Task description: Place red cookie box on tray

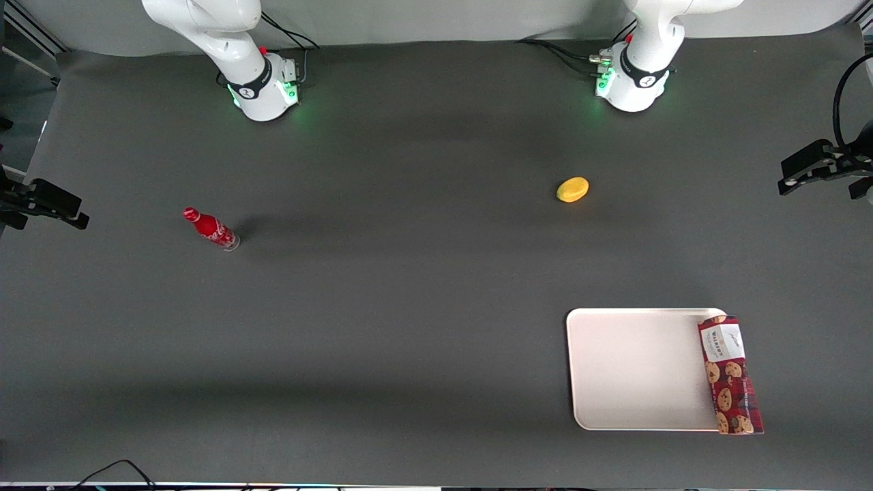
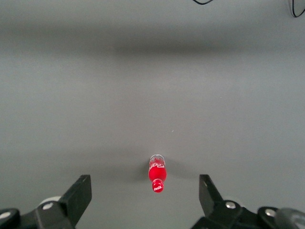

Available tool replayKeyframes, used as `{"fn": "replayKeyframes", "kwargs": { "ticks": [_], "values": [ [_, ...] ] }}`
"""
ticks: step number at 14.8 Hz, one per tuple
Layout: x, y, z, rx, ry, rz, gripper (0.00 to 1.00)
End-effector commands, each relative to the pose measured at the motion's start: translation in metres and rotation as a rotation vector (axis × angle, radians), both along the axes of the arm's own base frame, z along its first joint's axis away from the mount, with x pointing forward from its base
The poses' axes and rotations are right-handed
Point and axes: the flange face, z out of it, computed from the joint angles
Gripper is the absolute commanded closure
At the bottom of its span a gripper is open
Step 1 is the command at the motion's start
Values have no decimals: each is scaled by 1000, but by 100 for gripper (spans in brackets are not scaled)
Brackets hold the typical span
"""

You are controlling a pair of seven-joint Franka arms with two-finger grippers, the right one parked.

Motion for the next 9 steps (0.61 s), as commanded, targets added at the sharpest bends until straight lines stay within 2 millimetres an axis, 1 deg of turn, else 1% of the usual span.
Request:
{"fn": "replayKeyframes", "kwargs": {
  "ticks": [1,5,9],
  "values": [
    [-16,2,0,16,-25,13,0],
    [-27,2,11,15,-35,15,0],
    [-34,2,10,15,-26,15,0]
  ]
}}
